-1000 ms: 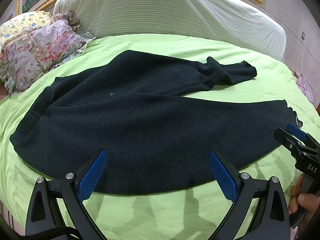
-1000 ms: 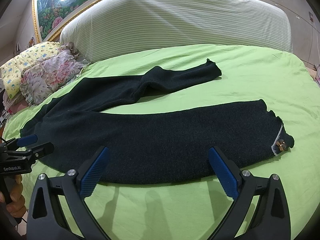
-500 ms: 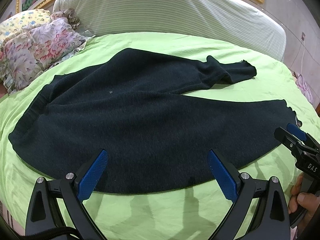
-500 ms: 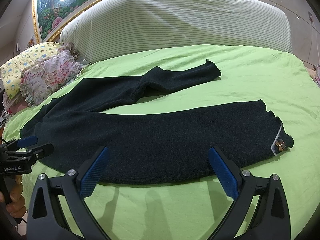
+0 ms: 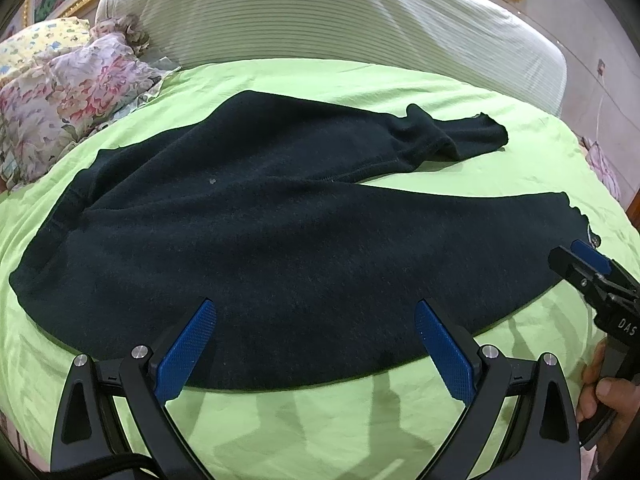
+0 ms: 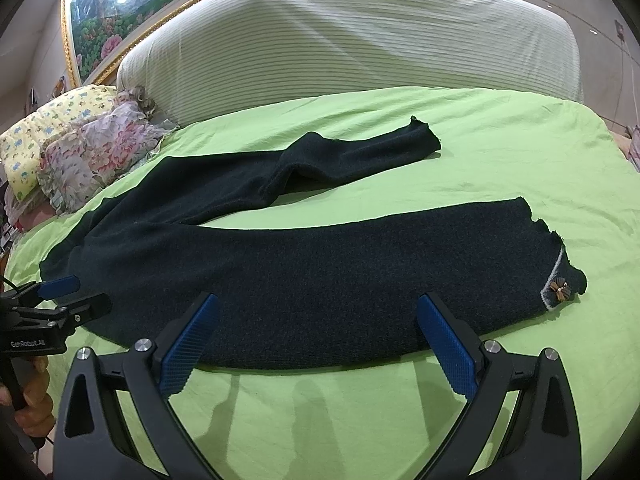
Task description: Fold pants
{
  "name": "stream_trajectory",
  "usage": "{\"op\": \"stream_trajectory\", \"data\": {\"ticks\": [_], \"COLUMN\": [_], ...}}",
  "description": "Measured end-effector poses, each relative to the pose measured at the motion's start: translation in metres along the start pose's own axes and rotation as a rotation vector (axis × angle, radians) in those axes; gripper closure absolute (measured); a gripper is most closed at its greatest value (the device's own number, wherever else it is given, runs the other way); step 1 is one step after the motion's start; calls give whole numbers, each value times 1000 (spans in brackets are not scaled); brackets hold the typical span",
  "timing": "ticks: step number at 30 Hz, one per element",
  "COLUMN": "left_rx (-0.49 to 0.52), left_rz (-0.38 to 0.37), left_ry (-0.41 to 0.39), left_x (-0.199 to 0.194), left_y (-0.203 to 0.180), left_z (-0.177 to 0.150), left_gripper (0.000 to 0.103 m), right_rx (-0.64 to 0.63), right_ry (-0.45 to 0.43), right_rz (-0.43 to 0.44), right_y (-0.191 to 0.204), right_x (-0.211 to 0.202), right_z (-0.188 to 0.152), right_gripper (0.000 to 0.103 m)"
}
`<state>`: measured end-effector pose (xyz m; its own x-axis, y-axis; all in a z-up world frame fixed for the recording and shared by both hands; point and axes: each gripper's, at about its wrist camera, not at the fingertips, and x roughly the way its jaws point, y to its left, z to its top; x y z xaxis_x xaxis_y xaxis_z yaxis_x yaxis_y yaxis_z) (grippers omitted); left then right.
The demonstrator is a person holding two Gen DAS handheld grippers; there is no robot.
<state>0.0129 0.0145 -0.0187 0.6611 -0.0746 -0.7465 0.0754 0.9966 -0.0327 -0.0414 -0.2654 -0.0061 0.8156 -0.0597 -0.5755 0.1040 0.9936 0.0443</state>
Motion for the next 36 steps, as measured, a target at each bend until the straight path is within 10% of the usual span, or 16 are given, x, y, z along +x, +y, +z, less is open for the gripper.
{"op": "stream_trajectory", "data": {"ticks": [19,36], "left_rx": [51,264], "left_rz": [-44,-165], "left_ry": [9,110], "left_x": [15,116], "left_y": [9,-1], "left_z": [50,214], "left_gripper": [3,3], "right_rx": [18,122], "right_ry": [-8,137], "right_rz": [55,59], "right_y": [-20,-100], "right_x": [5,112], "right_z": [62,190], "right_gripper": [4,4]}}
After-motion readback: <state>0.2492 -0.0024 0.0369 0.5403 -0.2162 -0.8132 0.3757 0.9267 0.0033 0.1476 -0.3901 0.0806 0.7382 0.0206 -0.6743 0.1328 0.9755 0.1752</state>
